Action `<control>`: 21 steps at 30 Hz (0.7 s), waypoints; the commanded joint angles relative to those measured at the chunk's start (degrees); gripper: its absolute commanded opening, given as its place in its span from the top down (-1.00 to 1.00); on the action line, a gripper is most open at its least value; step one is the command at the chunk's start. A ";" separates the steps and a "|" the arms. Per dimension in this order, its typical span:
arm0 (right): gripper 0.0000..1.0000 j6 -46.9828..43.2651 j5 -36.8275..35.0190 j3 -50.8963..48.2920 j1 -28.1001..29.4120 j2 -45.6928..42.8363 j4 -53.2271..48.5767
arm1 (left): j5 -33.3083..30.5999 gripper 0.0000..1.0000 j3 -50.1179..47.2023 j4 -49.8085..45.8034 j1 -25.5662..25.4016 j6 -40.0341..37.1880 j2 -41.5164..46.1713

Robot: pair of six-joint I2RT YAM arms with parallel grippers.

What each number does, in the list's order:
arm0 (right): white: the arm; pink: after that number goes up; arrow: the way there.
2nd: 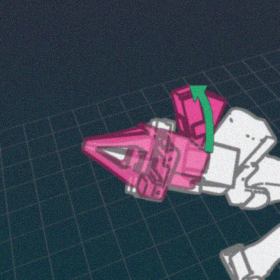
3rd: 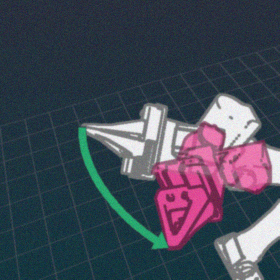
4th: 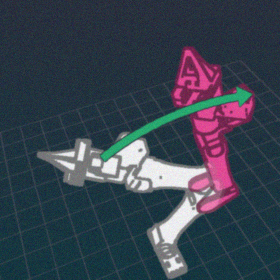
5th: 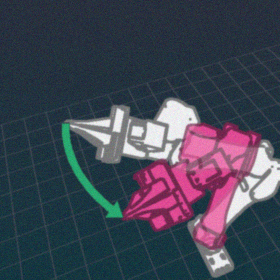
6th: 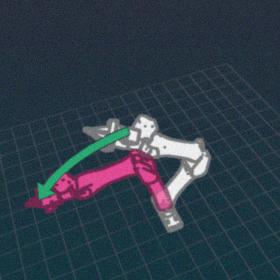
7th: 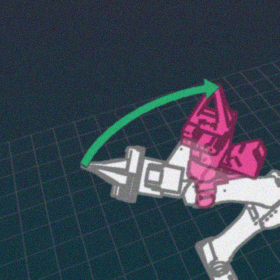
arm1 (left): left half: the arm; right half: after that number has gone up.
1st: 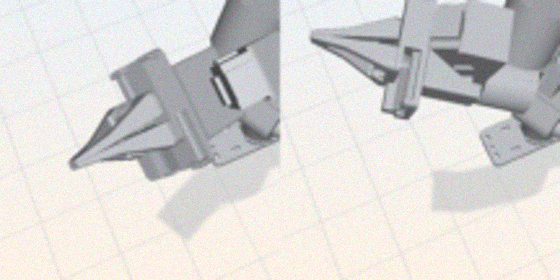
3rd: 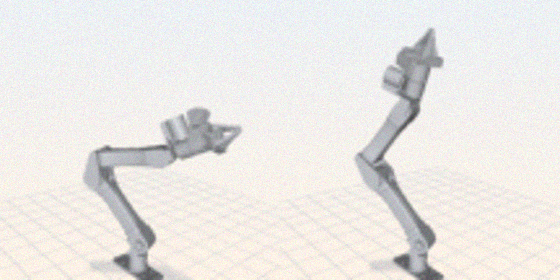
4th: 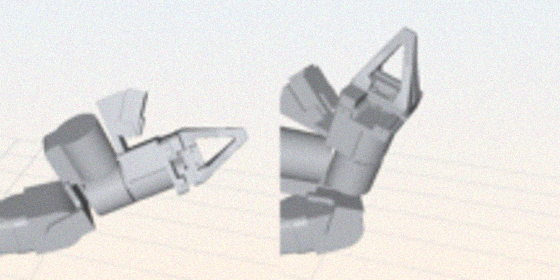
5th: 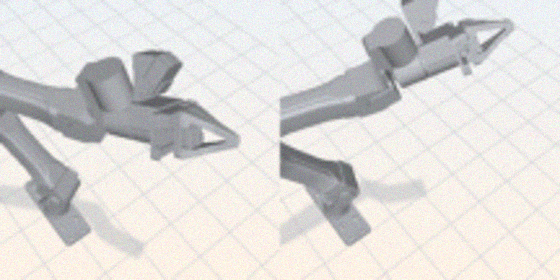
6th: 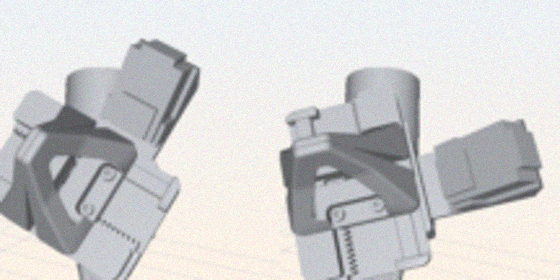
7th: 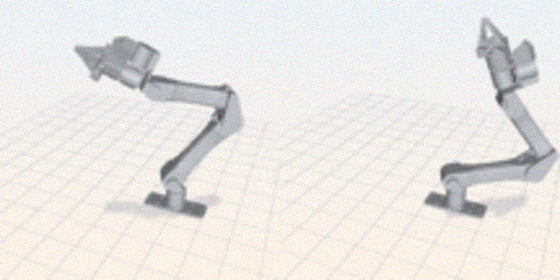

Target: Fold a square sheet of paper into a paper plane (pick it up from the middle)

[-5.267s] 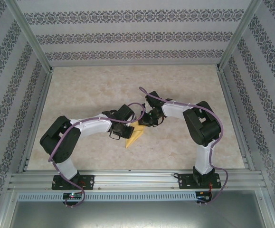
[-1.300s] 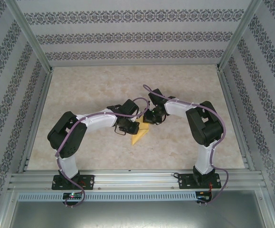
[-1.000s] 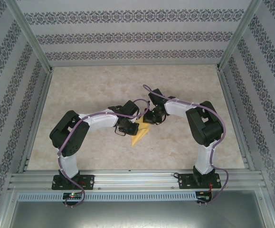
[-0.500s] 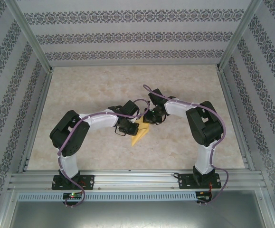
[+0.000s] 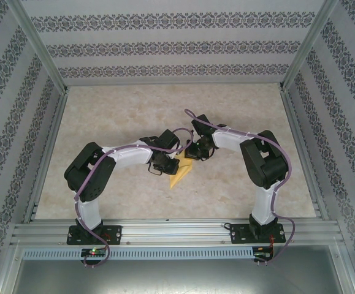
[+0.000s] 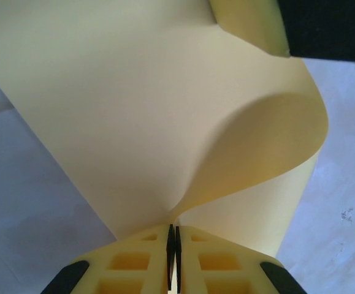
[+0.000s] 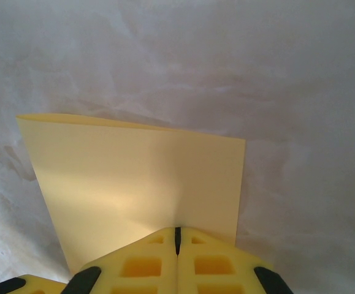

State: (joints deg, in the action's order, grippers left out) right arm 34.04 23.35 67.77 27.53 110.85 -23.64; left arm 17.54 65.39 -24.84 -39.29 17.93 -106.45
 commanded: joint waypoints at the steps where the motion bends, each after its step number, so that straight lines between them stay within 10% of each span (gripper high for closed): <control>1: 0.86 -1.16 -1.73 0.00 0.68 1.48 -2.64 | -0.13 0.73 0.06 0.70 0.35 -1.67 1.34; 21: 0.87 -1.08 -1.82 -0.43 0.39 1.21 -2.49 | -2.60 0.73 0.38 -0.16 0.37 -1.98 0.77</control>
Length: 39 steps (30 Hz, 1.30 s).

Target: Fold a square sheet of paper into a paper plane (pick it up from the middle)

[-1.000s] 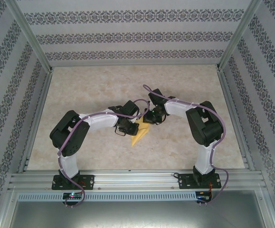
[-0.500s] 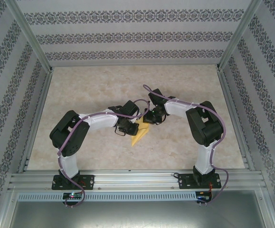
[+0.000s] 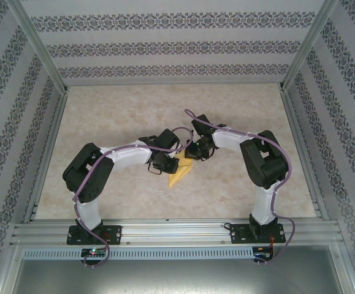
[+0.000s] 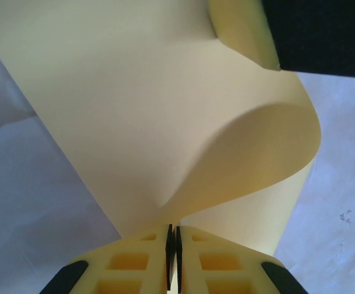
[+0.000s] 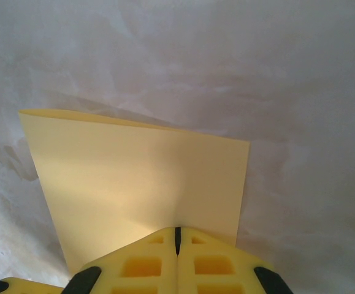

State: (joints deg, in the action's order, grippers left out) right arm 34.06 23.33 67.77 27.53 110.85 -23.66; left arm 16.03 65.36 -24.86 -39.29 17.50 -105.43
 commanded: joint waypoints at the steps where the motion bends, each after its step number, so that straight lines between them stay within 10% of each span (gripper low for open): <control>1: 0.87 -1.09 -1.71 -0.44 0.42 1.30 -2.36 | -1.09 0.73 0.40 -0.03 0.35 -1.67 -0.46; 39: 0.87 -0.86 -1.71 -0.96 0.33 1.45 -2.18 | -1.75 0.73 3.84 -0.93 0.36 -4.58 -3.62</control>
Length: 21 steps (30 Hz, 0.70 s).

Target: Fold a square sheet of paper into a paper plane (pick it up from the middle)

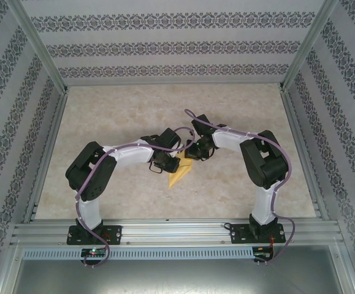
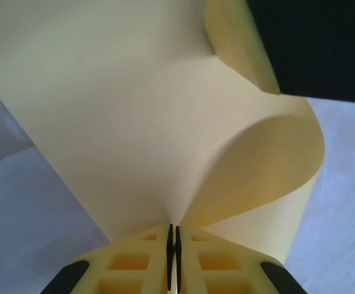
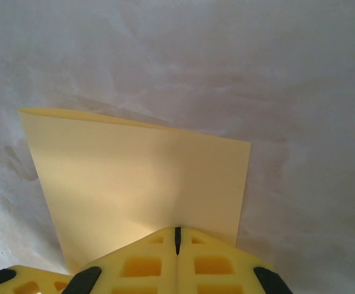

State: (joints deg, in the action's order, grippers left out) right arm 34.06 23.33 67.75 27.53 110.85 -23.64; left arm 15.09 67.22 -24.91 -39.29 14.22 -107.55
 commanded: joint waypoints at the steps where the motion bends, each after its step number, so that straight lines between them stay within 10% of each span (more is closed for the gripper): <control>1: 0.87 -0.87 -1.71 -0.89 0.33 1.56 -2.28 | -0.60 0.73 2.17 -1.01 0.36 -1.30 -1.68; 21: 0.84 0.11 0.75 -1.71 -0.17 -0.75 0.05 | 0.27 0.84 1.19 -1.46 0.35 -0.95 2.00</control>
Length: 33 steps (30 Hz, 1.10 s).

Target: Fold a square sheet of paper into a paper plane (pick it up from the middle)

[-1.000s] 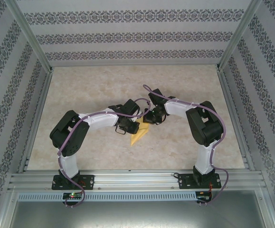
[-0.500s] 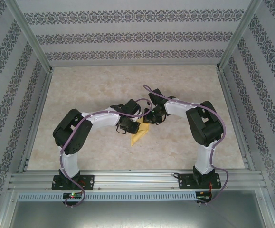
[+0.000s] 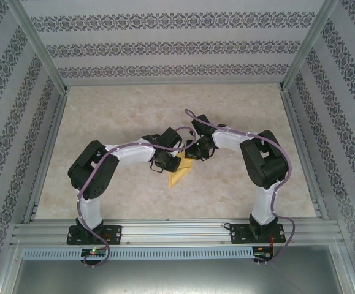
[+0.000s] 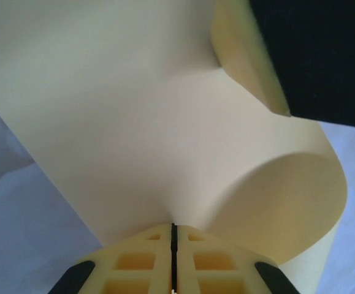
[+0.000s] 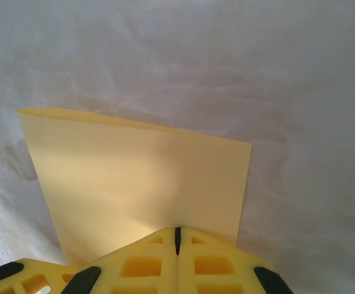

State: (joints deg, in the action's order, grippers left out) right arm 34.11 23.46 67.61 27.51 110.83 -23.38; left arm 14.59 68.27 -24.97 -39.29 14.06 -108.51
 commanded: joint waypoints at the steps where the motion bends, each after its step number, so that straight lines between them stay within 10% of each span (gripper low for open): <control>1: 0.83 0.40 1.46 -1.71 -0.30 -1.67 0.55 | 1.14 0.89 0.00 -1.40 0.35 -0.80 3.40; 12: 0.54 2.27 -0.96 -7.46 -2.36 -16.21 -0.48 | 3.47 0.95 -1.28 -0.90 0.35 0.76 6.21; 20: 0.43 7.06 -0.94 -19.44 -1.32 -25.60 2.48 | 6.71 0.47 -4.73 -0.61 -1.39 1.31 12.55; 33: 0.27 8.26 -2.66 -26.39 -6.89 -31.65 4.07 | -23.36 0.04 -0.09 -11.44 -21.92 -0.94 6.18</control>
State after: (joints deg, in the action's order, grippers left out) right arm 41.91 21.56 42.22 21.08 80.27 -19.86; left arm 0.80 65.76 -31.81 -59.83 14.52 -101.23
